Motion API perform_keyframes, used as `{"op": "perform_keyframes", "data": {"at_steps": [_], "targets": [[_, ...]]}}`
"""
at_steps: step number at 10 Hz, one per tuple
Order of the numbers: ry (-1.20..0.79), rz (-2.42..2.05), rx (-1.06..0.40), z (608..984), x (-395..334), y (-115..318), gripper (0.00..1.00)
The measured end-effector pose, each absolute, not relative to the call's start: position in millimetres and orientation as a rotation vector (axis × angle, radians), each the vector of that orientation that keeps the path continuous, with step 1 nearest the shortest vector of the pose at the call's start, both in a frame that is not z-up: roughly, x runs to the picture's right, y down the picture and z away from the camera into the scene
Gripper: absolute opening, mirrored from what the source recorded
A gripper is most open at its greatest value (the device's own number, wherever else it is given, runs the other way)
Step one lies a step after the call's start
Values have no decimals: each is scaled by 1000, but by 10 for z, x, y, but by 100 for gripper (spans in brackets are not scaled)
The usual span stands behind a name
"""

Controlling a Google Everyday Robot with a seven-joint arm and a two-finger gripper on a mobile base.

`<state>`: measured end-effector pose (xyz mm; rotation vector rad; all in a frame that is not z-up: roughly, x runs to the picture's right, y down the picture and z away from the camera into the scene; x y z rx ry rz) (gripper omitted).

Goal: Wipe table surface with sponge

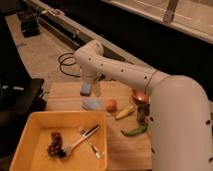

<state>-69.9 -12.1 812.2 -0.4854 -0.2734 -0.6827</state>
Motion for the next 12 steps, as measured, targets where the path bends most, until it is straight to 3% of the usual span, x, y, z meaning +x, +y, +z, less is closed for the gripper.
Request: {"op": "perform_keyframes", "data": {"at_steps": [7,12], "targets": [[-254,-646,-482,9361,-976,-346,80],[-280,-621,-480,9500,-1030,-293,80]]}}
